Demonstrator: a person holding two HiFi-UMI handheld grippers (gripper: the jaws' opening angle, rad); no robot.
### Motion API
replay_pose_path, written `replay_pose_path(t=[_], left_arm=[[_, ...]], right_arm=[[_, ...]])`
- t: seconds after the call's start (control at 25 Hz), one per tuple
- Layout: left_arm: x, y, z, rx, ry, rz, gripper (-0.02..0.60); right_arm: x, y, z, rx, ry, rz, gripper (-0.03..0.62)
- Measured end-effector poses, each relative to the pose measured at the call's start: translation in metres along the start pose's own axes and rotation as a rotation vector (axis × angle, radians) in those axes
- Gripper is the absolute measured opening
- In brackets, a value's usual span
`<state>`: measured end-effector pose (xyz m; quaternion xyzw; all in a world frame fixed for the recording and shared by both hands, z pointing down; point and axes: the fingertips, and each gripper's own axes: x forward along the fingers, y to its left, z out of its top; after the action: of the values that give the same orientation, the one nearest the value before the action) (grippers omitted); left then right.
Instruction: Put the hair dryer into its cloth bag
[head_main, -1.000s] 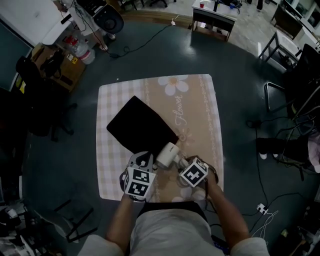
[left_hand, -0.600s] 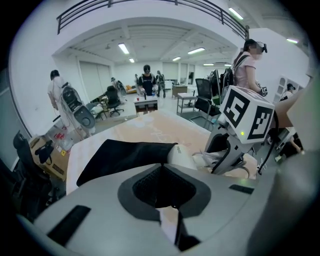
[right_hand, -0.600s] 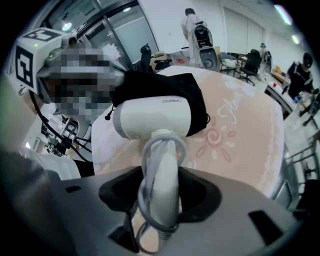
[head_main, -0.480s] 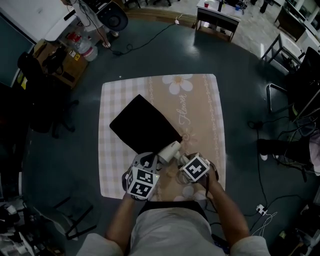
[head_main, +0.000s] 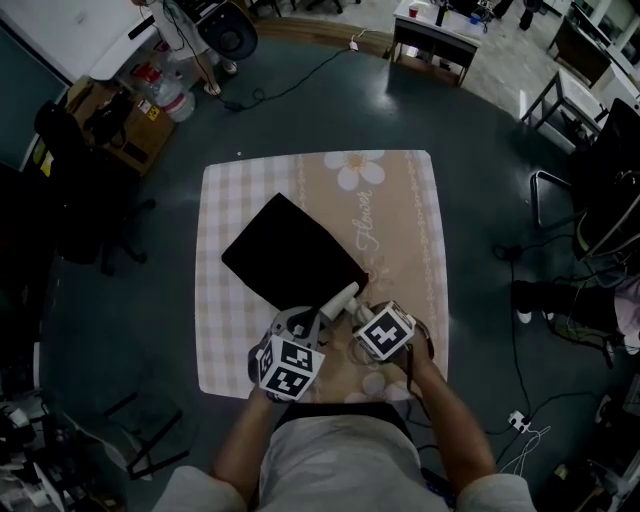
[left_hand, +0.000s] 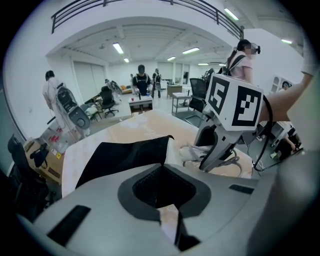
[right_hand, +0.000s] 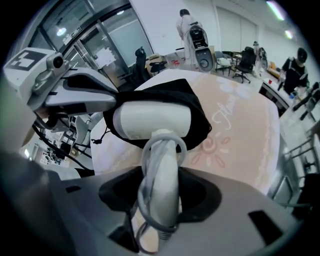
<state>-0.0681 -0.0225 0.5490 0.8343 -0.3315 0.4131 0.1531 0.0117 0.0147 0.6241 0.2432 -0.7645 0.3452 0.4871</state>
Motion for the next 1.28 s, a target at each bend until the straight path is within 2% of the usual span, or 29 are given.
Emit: replay_pose_path(t=[1.28], left_arm=[[-0.005, -0.007, -0.003, -0.012, -0.021, -0.012, 0.015]], right_arm=[[0.010, 0.006, 0.018, -0.013, 0.026, -0.030, 0.225]])
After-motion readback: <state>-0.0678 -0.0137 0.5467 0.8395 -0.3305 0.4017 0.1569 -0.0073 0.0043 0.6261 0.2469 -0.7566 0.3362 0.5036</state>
